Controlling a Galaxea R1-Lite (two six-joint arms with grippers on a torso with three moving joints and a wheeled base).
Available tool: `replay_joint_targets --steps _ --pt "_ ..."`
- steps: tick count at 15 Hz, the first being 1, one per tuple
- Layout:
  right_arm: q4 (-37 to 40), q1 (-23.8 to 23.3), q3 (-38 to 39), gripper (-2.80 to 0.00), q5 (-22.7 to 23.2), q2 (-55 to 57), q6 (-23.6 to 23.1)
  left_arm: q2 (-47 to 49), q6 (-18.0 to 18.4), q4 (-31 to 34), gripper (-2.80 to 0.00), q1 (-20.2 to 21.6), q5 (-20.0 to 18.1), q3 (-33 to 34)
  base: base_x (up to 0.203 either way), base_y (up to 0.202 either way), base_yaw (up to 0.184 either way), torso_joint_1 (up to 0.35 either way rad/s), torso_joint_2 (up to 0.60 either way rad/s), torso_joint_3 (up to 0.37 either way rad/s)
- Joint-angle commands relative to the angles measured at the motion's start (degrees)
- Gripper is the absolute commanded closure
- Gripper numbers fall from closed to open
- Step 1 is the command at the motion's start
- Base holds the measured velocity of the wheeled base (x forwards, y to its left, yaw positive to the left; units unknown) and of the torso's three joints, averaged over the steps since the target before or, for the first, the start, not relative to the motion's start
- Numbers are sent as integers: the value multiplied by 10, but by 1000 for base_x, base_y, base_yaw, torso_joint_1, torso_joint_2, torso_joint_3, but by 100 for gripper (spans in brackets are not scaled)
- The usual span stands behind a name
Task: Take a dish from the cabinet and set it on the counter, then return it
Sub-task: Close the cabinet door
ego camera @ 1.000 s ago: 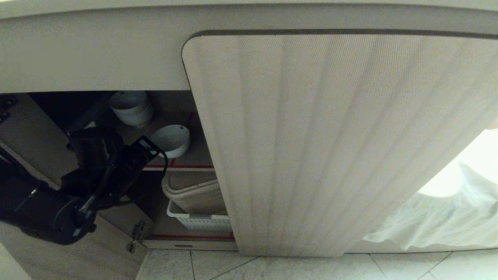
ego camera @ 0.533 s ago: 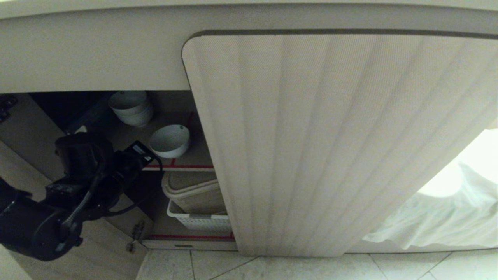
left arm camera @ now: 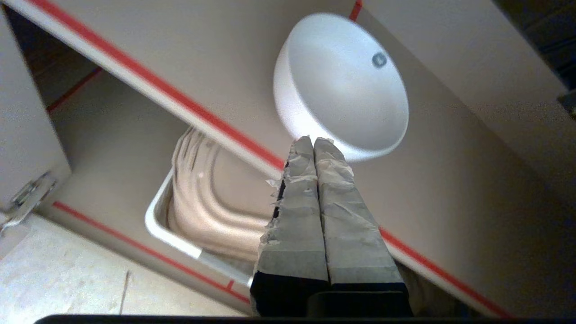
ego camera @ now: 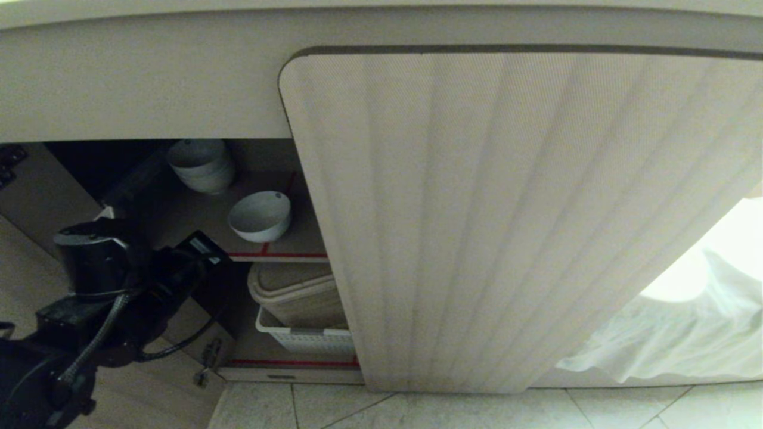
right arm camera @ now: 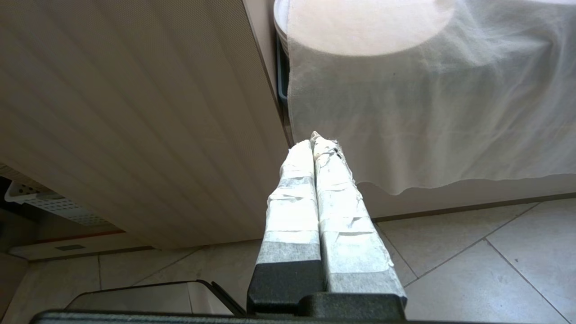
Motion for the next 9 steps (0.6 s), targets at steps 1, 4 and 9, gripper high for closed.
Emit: replay_joint_targets --steps 1,4,9 --pt "0 0 0 0 1 0 1 -28 -3 -3 0 -1 1 22 0 0 0 0 0 0" --pt "0 0 0 0 0 0 1 -57 -3 -2 0 -2 0 44 0 0 0 0 0 0" --pt "0 0 0 0 0 0 1 -116 6 -2 0 -1 1 102 0 0 0 0 0 0"
